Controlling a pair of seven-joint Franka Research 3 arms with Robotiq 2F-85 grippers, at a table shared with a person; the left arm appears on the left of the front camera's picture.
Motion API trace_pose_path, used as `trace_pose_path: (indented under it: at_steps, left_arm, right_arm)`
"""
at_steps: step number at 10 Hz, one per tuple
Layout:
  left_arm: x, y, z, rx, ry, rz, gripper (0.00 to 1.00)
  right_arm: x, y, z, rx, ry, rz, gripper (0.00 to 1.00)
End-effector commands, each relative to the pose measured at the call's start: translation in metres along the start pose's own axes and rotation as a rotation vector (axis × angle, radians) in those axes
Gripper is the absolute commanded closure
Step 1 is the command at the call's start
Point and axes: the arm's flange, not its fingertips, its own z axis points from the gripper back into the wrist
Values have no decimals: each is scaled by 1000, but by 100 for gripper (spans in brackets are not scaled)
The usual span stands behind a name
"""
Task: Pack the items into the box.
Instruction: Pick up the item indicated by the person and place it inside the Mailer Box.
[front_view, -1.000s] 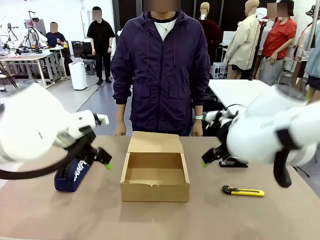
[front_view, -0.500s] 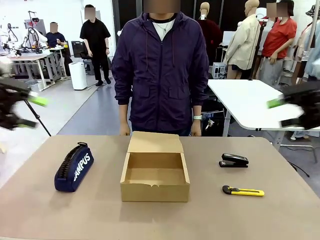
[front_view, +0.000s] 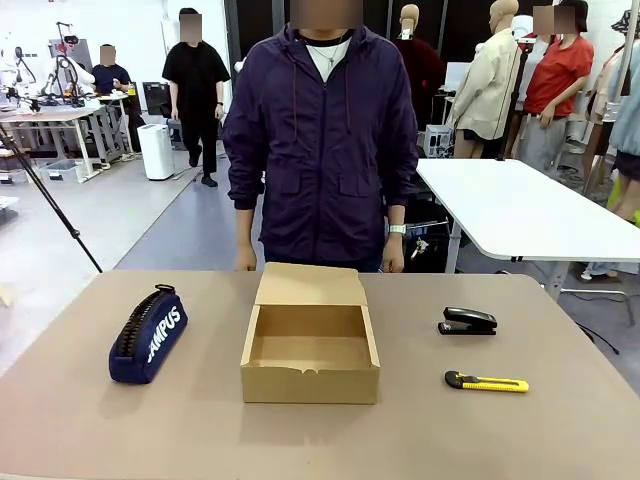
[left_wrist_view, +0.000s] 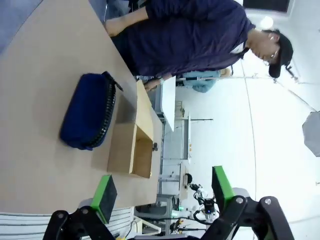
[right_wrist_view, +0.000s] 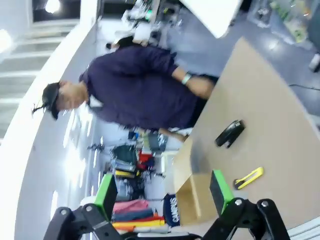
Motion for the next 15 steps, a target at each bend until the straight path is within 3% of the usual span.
trace_pose_path:
  at_steps: [1,12,13,14,15]
  left_arm:
    - [-4,-37,-22,37,86,-78,0]
    - [-4,-37,-22,37,86,-78,0]
    - [-4,-37,-22,37,86,-78,0]
    - [-4,-37,-22,37,86,-78,0]
    - [-4,-37,-22,37,86,-78,0]
  right_arm:
    - [-9,19,-13,37,61,23,0]
    - [-13,15,-10,7,69,-3,0]
    - [-3,19,-41,-31,197,37,0]
    - [6,31,-90,-109,391,126,0]
    - [6,44,-152,-255,578,228,0]
